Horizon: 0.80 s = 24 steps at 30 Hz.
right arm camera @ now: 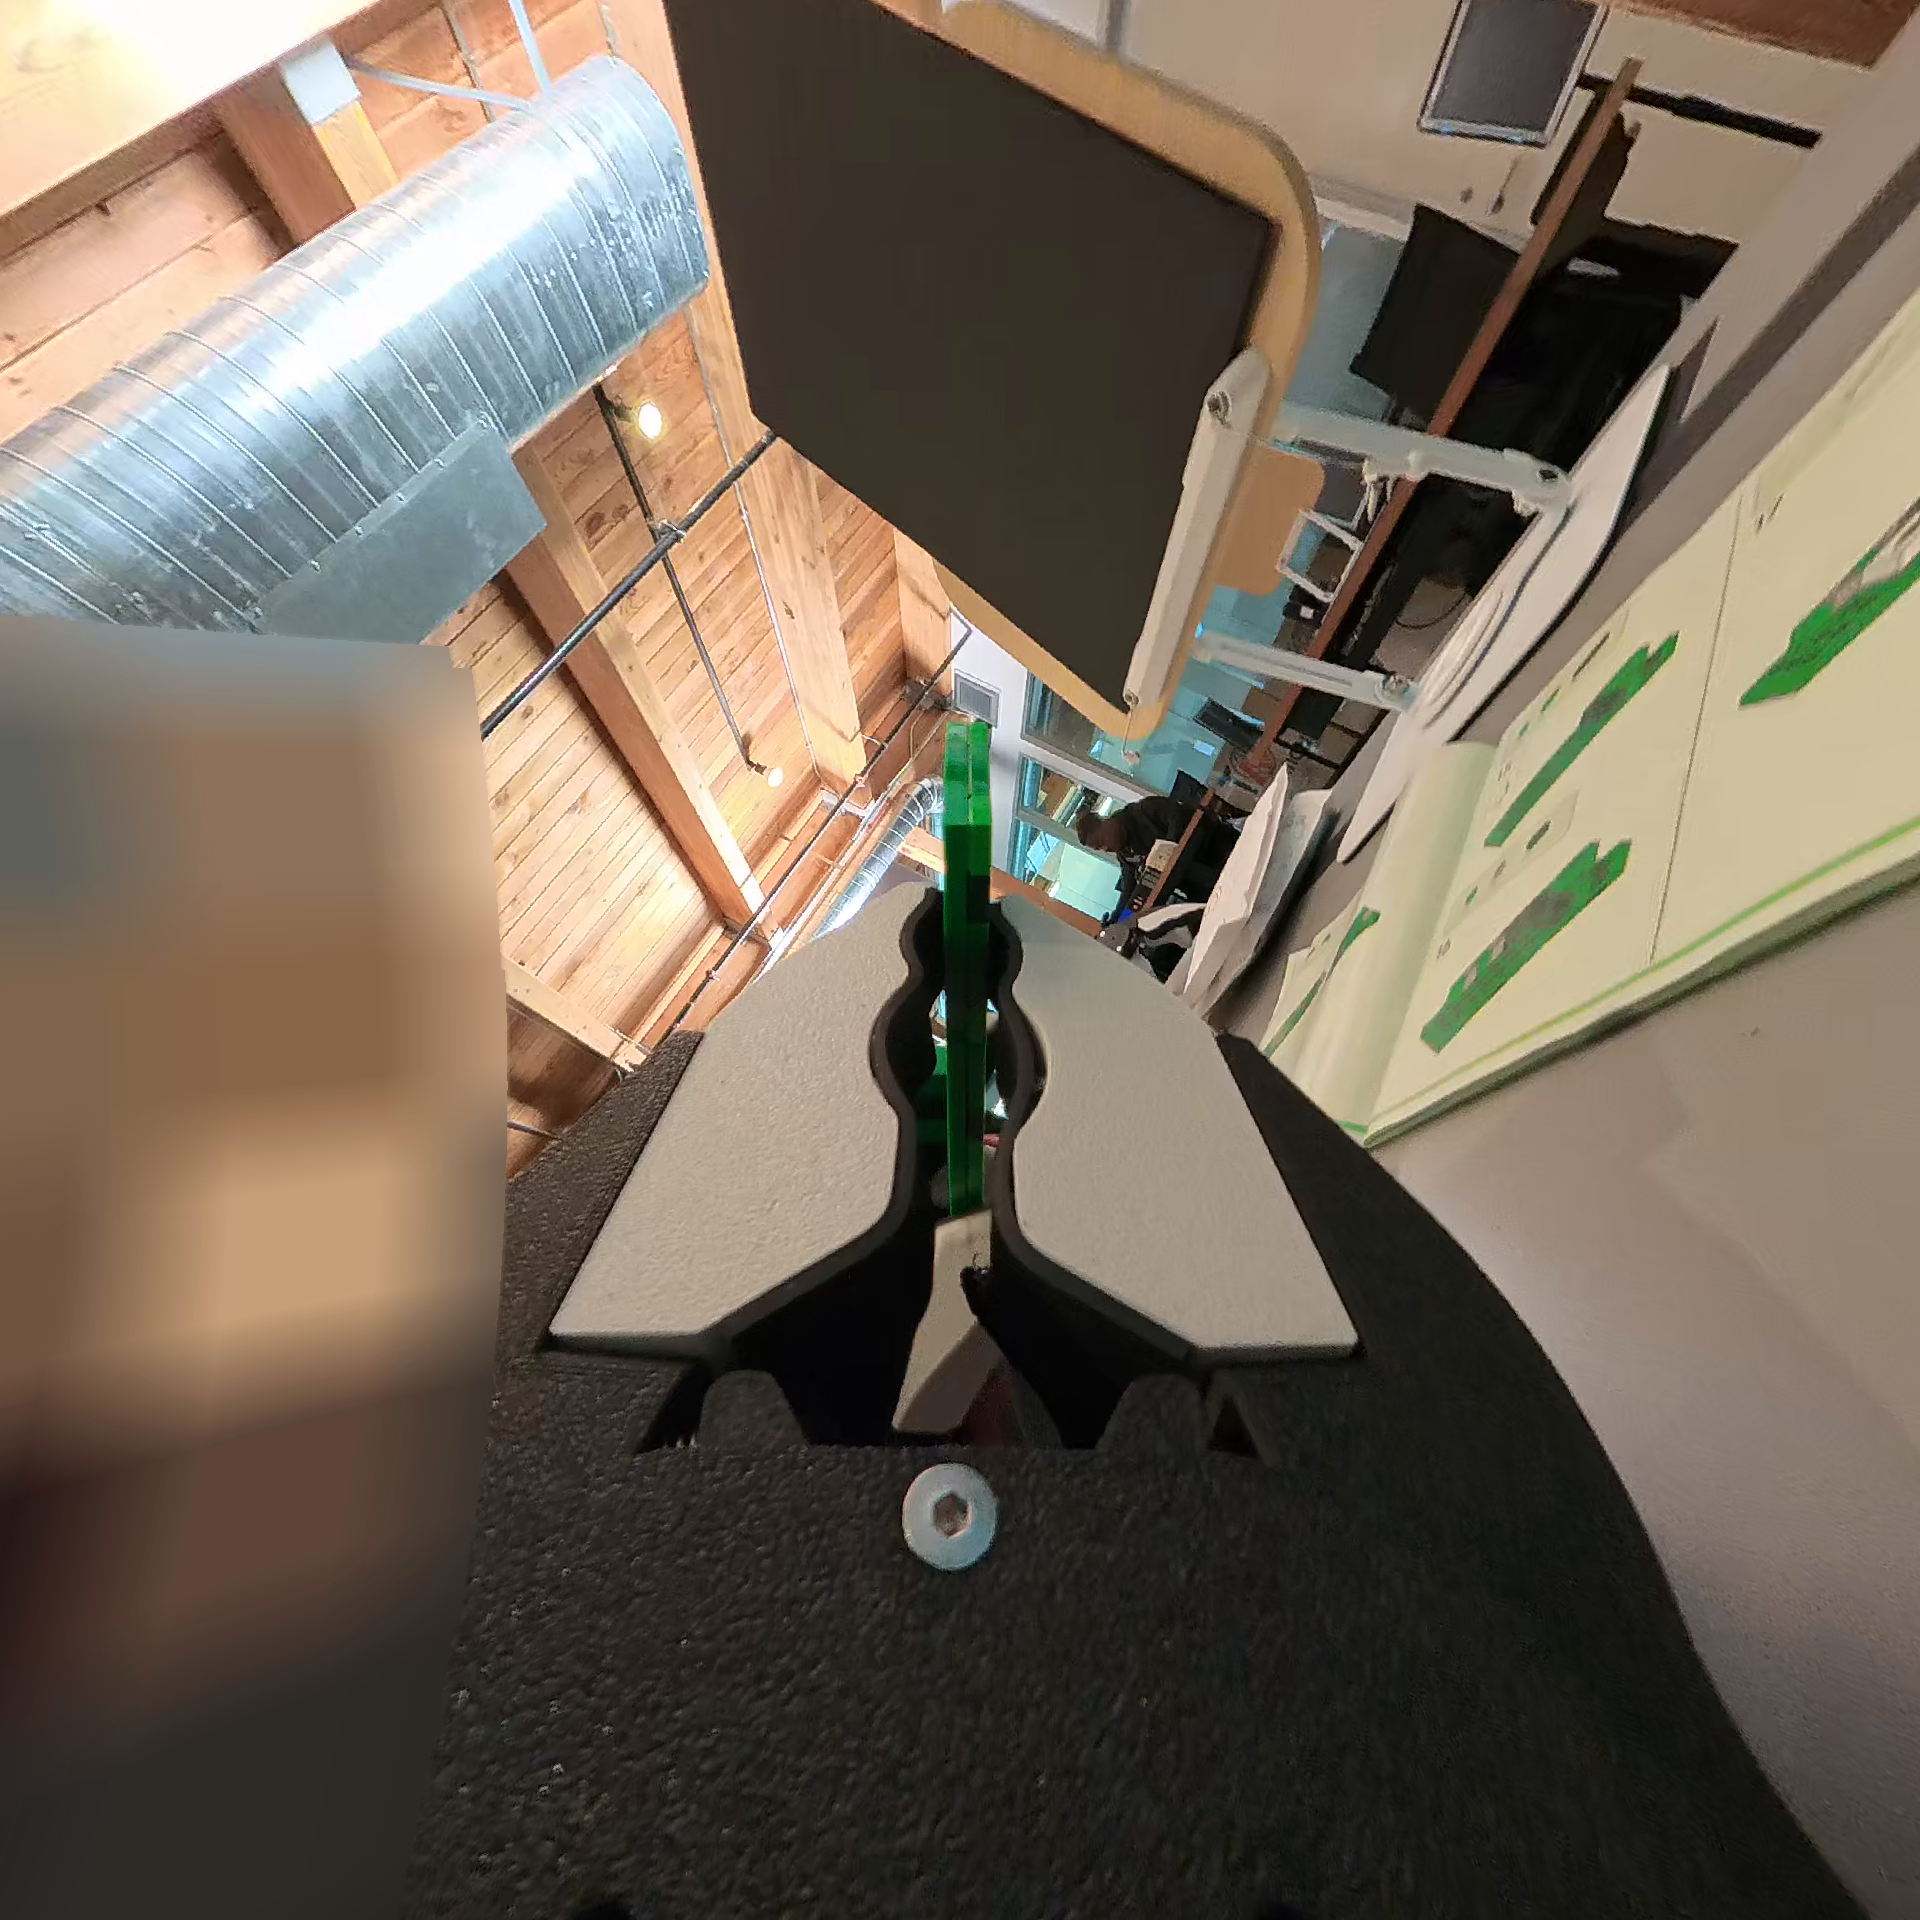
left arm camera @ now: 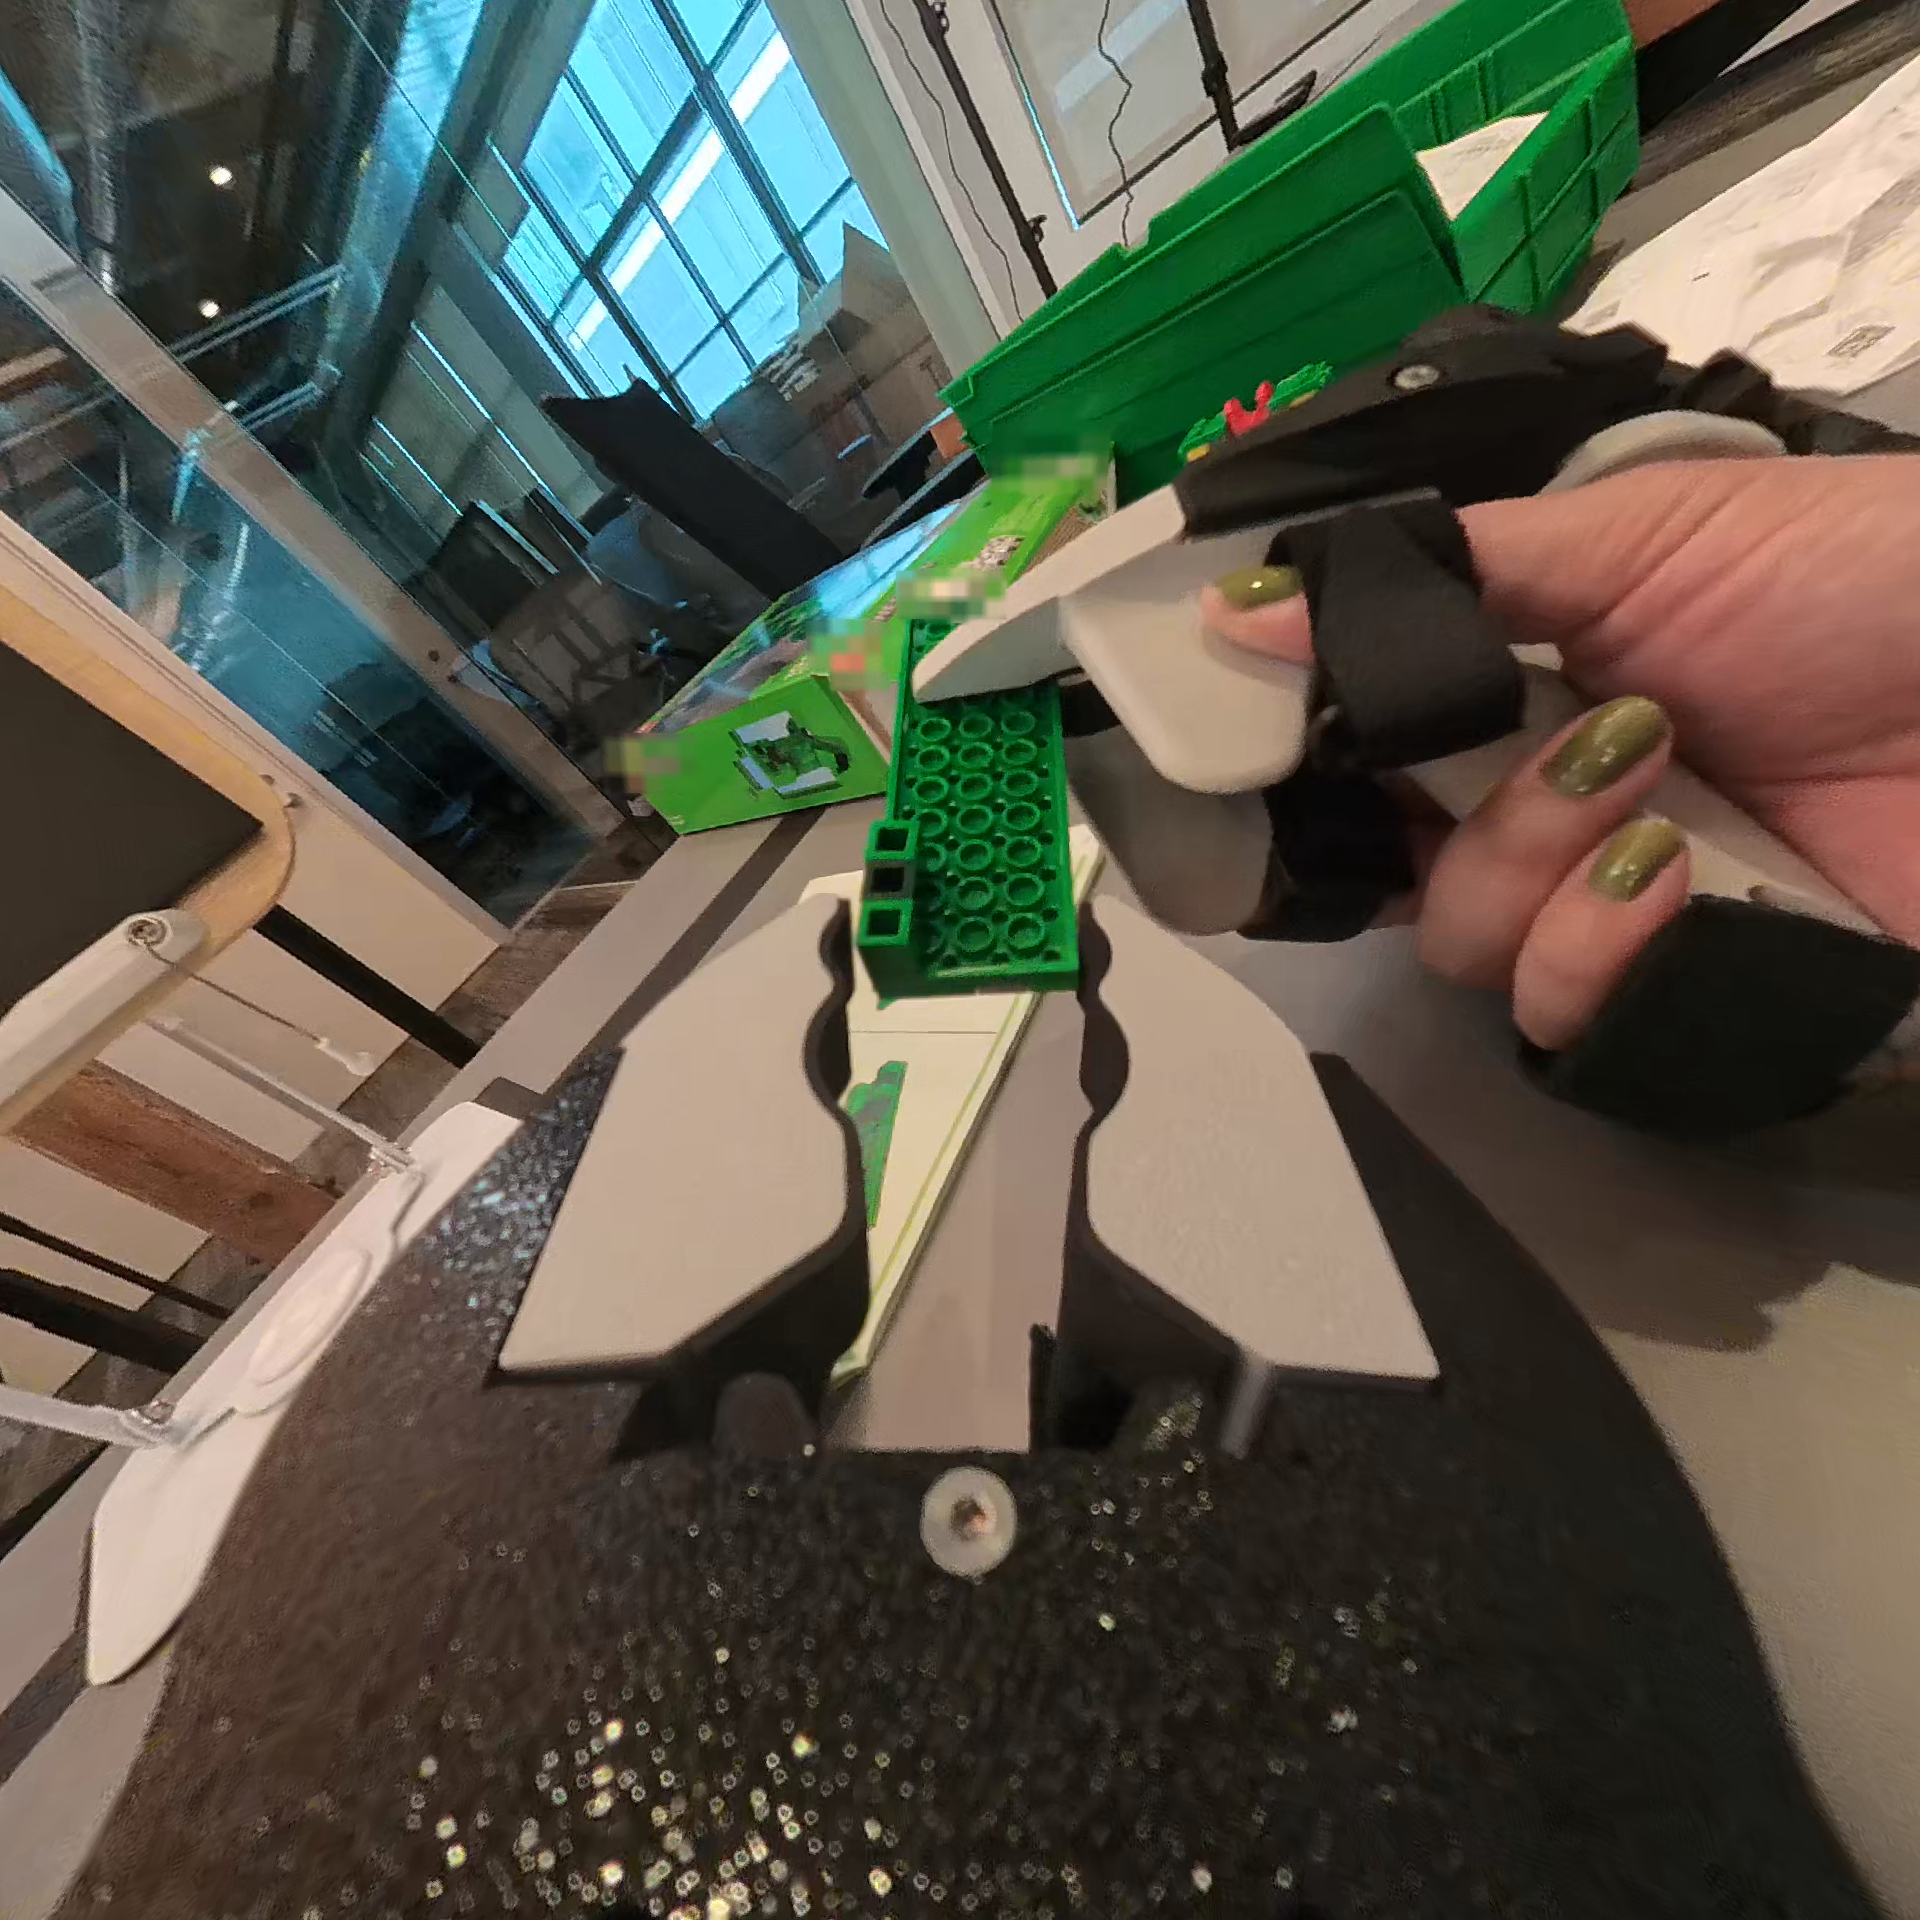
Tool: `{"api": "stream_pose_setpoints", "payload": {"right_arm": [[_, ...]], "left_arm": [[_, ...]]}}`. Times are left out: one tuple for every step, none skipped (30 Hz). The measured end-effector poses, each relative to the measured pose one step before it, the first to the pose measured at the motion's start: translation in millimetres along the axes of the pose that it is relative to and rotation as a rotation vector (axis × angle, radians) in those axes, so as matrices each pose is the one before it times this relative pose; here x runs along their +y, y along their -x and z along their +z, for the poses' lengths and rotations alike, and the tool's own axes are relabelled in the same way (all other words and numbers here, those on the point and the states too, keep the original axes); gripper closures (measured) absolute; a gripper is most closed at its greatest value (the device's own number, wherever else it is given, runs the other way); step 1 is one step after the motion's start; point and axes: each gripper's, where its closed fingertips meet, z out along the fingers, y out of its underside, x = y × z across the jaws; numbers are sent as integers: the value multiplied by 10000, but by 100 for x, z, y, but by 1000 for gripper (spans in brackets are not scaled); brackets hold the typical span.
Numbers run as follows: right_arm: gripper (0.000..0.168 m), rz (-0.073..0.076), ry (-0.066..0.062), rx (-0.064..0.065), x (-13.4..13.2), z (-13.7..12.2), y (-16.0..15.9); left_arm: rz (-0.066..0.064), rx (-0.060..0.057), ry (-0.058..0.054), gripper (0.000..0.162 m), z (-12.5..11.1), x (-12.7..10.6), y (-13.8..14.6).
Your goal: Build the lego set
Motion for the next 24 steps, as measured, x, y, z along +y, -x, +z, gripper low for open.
{"api": "stream_pose_setpoints", "payload": {"right_arm": [[162,48,-50,-44,99,73,23],[161,48,-73,-15,6,6,-30],[162,34,-39,31,1,-19,-115],[162,53,-4,-2,21,-8,-74],[162,67,0,-18,3,-2,-42],[162,37,-17,-40,1,15,15],[162,-16,-11,-22,0,20,38],[162,-47,7,-29,10,29,69],[162,-49,27,-57,27,54,116],[162,-55,45,-26,31,62,88],[162,-100,45,6,15,38,58],[162,-146,58,-9,32,36,122],[161,-222,83,-7,20,52,151],[160,-281,46,23,-40,12,137],[156,-338,-58,56,-196,-53,119],[153,-369,-63,46,-277,-88,147],[150,-434,4,93,-280,-129,92],[147,-514,49,111,-273,-158,77],[144,-592,101,50,-297,-159,161],[140,-695,122,-8,-390,-167,312],[139,-859,174,-143,-422,-142,590],[136,-1101,377,-151,-262,-47,653],[134,-1342,593,-91,0,-16,576],[136,-1468,839,-317,360,47,819]], "left_arm": [[85,-31,-21,124,-23,-30,52],[35,1,10,124,5,49,-12],[-8,10,14,124,12,70,-8],[-17,24,-4,124,-6,35,-18],[-22,15,-13,124,-2,7,1],[-31,9,-3,124,-11,3,12],[-28,11,-7,125,-20,-26,30],[-16,-3,-19,125,-42,-33,47],[-15,-8,-26,125,-46,-35,63],[-34,18,-25,125,-44,-41,43],[-62,38,-21,125,-38,-20,45],[-95,43,-29,125,-38,-34,51],[-151,33,-36,125,-60,-17,108],[-189,22,-34,125,-84,26,191],[-190,67,-39,125,-113,56,232],[-209,96,-16,125,-155,144,265],[-242,108,18,125,-166,235,308],[-244,277,-21,125,-171,215,118],[-236,469,-69,125,-204,157,-130],[-210,489,-54,125,-215,186,-177],[-141,544,1,125,-196,245,-294],[-130,519,84,125,-160,321,-314],[-164,463,140,125,-133,350,-269],[-149,583,127,125,-107,277,-477]]}}
